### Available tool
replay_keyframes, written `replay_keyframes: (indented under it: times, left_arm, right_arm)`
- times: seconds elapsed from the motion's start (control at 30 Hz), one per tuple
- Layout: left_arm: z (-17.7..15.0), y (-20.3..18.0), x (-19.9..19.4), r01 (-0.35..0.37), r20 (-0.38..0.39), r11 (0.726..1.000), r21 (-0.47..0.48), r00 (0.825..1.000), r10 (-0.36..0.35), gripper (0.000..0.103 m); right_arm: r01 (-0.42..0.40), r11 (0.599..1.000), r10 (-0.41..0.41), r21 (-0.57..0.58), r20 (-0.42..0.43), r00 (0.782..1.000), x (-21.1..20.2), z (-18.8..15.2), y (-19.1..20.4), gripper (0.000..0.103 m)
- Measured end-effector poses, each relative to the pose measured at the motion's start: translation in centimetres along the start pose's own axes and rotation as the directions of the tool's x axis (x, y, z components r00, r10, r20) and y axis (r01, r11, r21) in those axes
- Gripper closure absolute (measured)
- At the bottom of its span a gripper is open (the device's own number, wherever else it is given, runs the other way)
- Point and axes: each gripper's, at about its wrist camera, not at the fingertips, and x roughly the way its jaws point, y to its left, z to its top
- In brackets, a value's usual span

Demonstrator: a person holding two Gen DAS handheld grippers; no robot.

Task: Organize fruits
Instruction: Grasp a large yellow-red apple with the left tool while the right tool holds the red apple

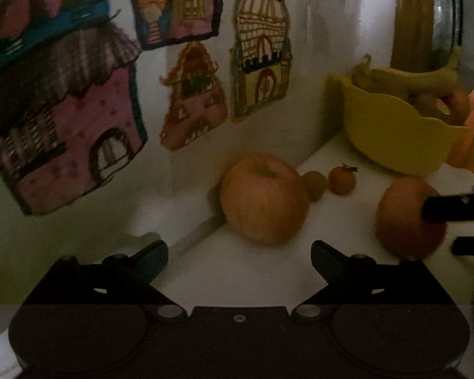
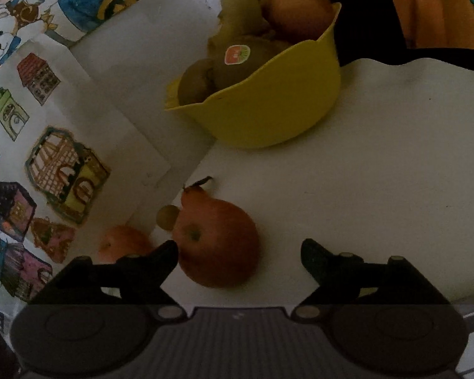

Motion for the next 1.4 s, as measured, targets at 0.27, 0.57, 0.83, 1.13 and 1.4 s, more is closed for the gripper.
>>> replay_keyframes:
  times: [0.27,0.57,0.83,1.13,1.4]
  left_arm:
    - [1.5,-0.2,1.7,0.028,-0.013,0.997,-0.074,1.000,-0.029,0.013]
    - [3.8,-0.9,3.2,0.033,-0.080,0.988,-0.153,0.996,-0.046,0.018]
    - [5.1,-1.4,4.4,0.023,-0.122,0.981,-0.194,0.991,-0.047,0.017]
    - [5.9,-2.6,5.3,-0.048,-0.141,0.979,-0.196,0.990,0.020,0.032]
    - [6.1,-2.4,5.1,-0.015,-0.143,0.982,-0.189,0.990,-0.012,0.035]
  right_arm:
    - [0.065,0.962,-0.063,-0.266,0.019,0.998,-0.7,-0.8,1.8,0.013]
    - [0.100,0.783,-0.120,-0.614,0.009,0.993,1.5,-2.0,6.1,0.017]
    - [0.118,0.798,-0.162,-0.591,-0.022,0.987,4.3,-1.3,6.4,0.021]
    - [0.137,0.803,-0.157,-0.581,0.016,0.987,4.6,-1.3,7.2,0.031]
    - [0.159,0.805,-0.178,-0.572,0.024,0.984,3.8,-2.3,7.9,0.031]
